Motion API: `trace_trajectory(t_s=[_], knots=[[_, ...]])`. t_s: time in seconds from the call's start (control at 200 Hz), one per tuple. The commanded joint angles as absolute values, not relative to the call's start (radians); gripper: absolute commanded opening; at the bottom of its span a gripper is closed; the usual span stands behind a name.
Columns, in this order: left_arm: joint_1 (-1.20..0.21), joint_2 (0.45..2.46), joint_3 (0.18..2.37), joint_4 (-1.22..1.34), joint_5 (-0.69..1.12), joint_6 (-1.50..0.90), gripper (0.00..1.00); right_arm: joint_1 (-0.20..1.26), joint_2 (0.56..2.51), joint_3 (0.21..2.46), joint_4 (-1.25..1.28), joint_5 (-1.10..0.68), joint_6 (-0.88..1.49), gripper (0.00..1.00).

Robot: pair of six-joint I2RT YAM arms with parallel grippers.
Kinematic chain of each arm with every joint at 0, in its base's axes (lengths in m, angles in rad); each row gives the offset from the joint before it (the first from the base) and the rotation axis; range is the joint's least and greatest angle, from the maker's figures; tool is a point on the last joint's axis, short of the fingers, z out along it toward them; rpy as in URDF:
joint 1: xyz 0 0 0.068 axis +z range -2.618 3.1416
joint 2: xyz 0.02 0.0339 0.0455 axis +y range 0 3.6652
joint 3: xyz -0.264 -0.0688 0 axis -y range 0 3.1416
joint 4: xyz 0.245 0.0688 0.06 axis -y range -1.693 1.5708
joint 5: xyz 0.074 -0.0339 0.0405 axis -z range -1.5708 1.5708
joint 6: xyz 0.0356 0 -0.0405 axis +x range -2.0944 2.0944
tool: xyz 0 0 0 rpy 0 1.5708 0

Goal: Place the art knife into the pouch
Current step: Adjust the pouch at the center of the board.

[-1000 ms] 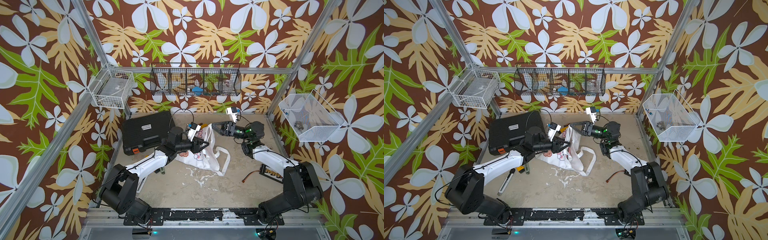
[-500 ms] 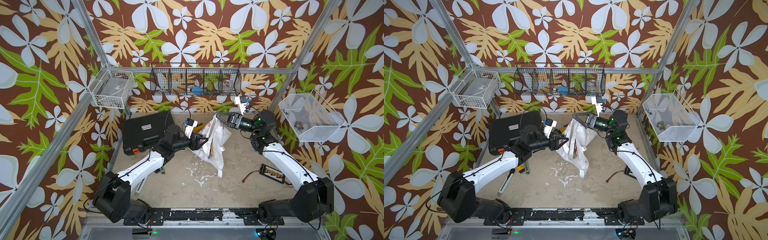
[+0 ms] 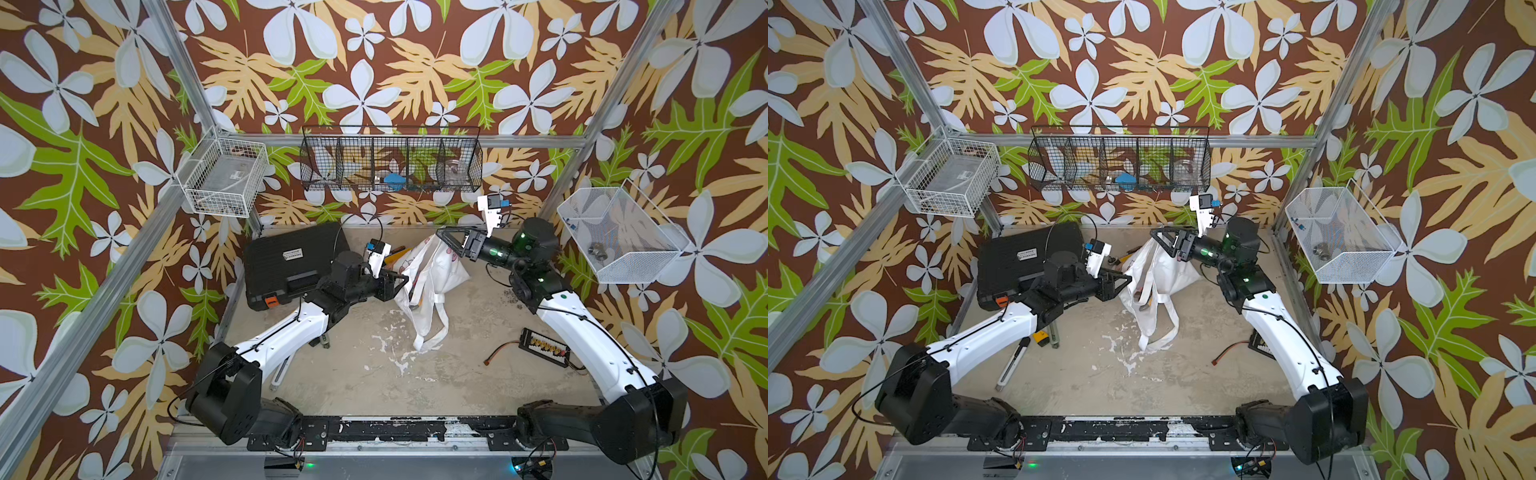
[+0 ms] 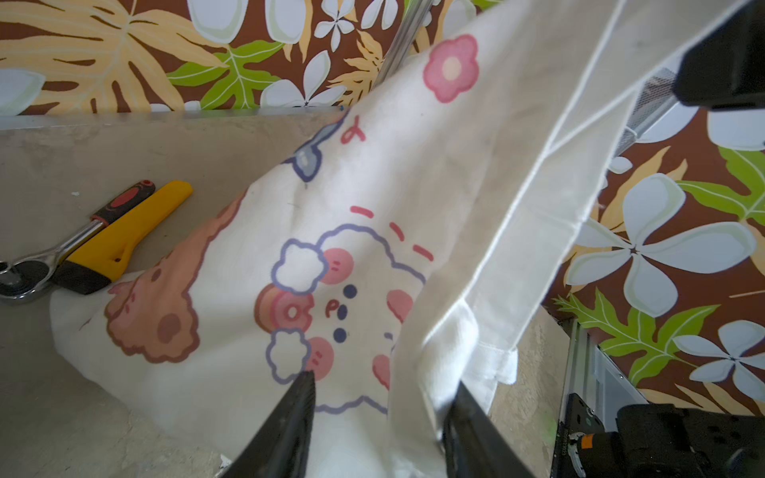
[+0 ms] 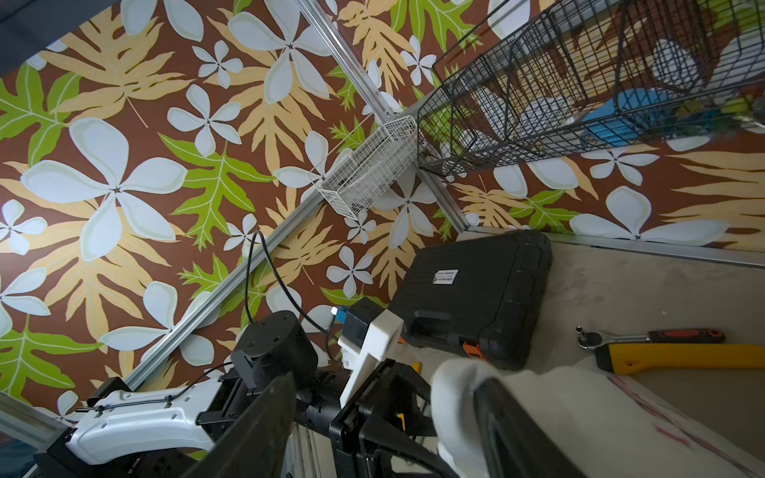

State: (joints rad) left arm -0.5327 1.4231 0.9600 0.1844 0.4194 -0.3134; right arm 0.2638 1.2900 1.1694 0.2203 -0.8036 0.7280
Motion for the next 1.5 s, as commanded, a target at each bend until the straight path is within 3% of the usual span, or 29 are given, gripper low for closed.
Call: trace_trajectory(t_s=[0.0, 0.16, 0.52, 0.581, 0.896, 1.026, 1.211, 1.491], knots=[[-0.531, 1.441, 0.961, 0.190, 0.394, -0.312, 0.41, 0.266, 1.247, 1.160, 0.152, -0.710, 0.617, 0.71], [-0.531, 1.467, 0.982, 0.216, 0.414, -0.327, 0.19, 0.267, 1.170, 1.231, 0.048, -0.634, 0.553, 0.72], [-0.531, 1.505, 1.038, 0.218, 0.429, -0.329, 0.02, 0.270, 1.190, 1.214, -0.099, -0.594, 0.474, 0.72], [-0.529, 1.498, 1.041, 0.214, 0.428, -0.327, 0.00, 0.295, 1.187, 1.203, -0.164, -0.477, 0.426, 0.72], [-0.531, 1.475, 1.079, 0.198, 0.433, -0.324, 0.00, 0.623, 1.166, 1.145, -0.399, 0.169, 0.281, 0.82], [-0.529, 1.468, 1.075, 0.198, 0.425, -0.321, 0.00, 0.721, 1.136, 1.115, -0.448, 0.347, 0.269, 0.83], [-0.526, 1.459, 1.066, 0.210, 0.432, -0.325, 0.00, 0.822, 1.159, 1.097, -0.494, 0.477, 0.269, 0.83], [-0.523, 1.456, 1.065, 0.212, 0.440, -0.325, 0.00, 0.902, 1.199, 1.066, -0.508, 0.526, 0.304, 0.82]])
